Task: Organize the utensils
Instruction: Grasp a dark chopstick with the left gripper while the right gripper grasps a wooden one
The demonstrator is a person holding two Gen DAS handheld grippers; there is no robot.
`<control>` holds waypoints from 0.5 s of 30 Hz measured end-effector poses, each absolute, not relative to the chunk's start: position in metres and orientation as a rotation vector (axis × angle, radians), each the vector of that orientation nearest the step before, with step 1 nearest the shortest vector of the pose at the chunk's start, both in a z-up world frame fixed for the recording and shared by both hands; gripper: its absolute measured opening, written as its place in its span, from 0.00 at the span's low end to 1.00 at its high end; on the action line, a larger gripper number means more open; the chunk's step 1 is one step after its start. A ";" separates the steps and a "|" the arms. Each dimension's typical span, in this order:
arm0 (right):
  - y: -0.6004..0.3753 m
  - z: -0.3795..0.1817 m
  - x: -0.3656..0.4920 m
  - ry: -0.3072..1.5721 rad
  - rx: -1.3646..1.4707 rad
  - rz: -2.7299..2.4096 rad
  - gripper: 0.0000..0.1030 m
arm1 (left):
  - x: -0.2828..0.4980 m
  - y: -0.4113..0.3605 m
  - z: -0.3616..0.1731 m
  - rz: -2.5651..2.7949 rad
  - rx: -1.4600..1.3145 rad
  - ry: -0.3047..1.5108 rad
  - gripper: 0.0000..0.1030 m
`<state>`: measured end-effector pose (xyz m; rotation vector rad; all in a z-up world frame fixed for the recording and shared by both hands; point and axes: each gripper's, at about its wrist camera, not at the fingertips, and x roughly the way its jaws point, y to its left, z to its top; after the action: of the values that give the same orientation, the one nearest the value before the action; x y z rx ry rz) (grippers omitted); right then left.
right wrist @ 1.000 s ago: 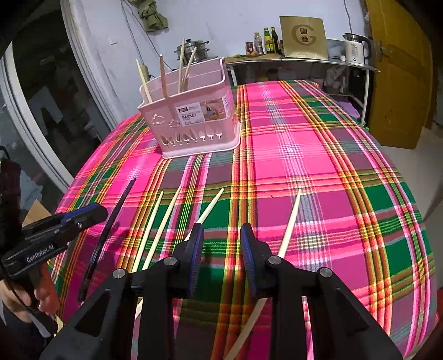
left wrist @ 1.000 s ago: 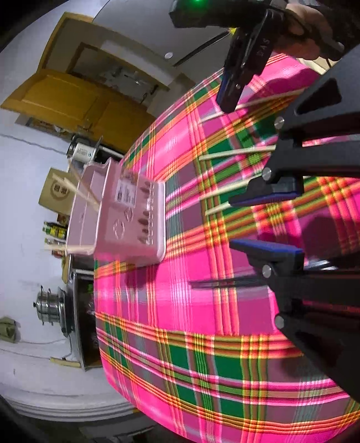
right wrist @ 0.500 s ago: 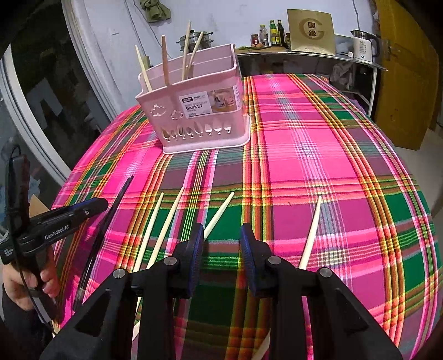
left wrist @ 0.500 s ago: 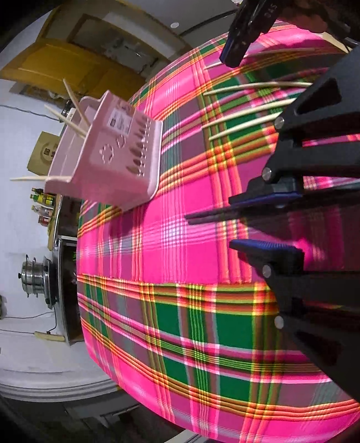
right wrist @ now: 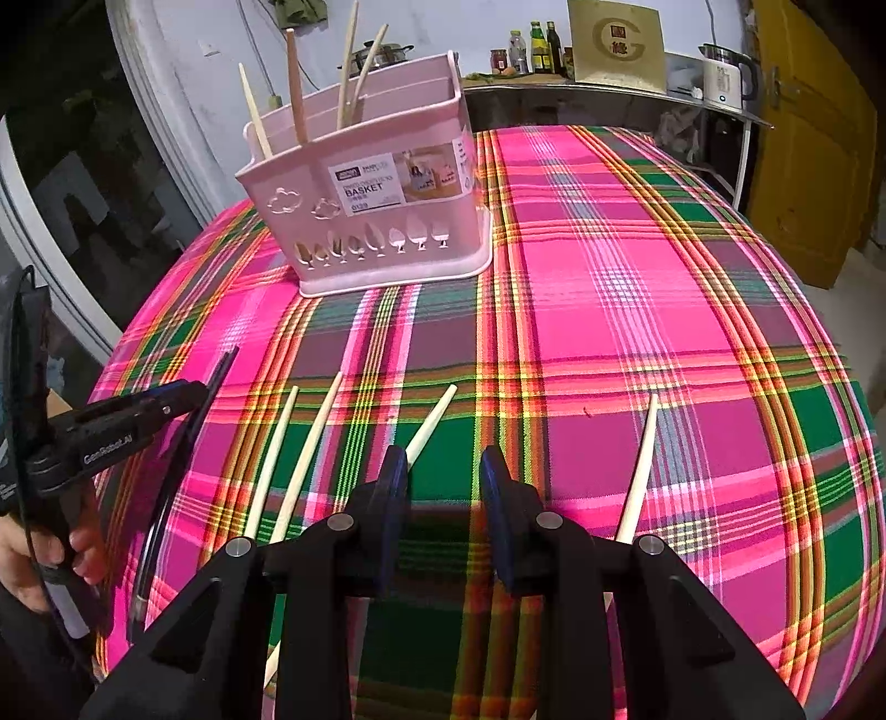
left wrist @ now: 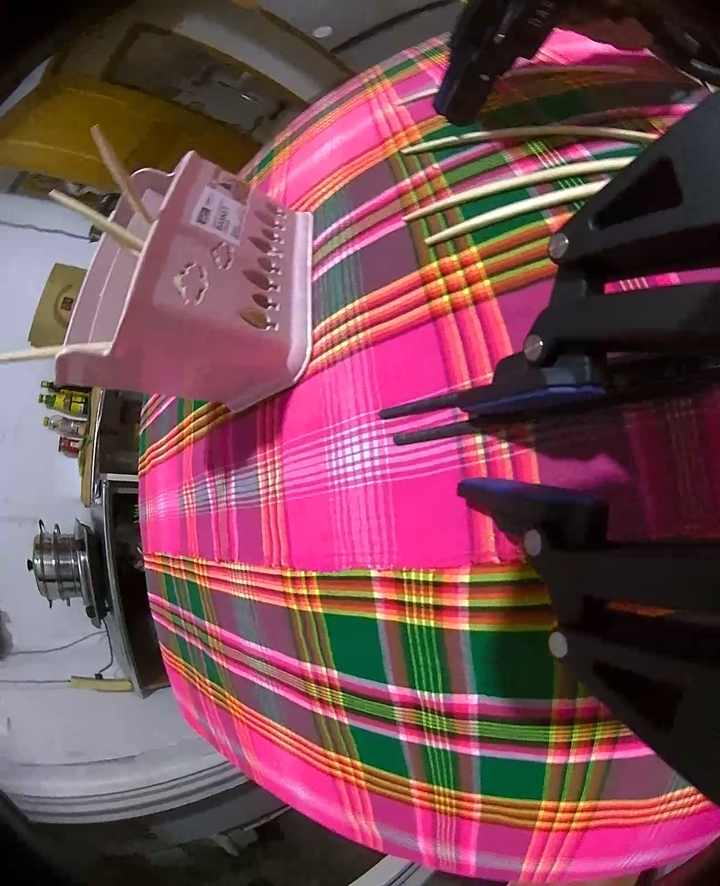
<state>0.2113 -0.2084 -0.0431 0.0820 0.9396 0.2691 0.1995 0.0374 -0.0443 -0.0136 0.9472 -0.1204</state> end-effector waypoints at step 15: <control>-0.184 -0.043 0.216 0.979 0.007 0.244 0.28 | 0.184 0.035 -0.043 -0.093 0.040 0.962 0.21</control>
<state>0.2164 -0.1836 -0.0426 0.0066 0.9786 0.2435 0.1844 0.0353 -0.0431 0.0399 0.9619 -0.0928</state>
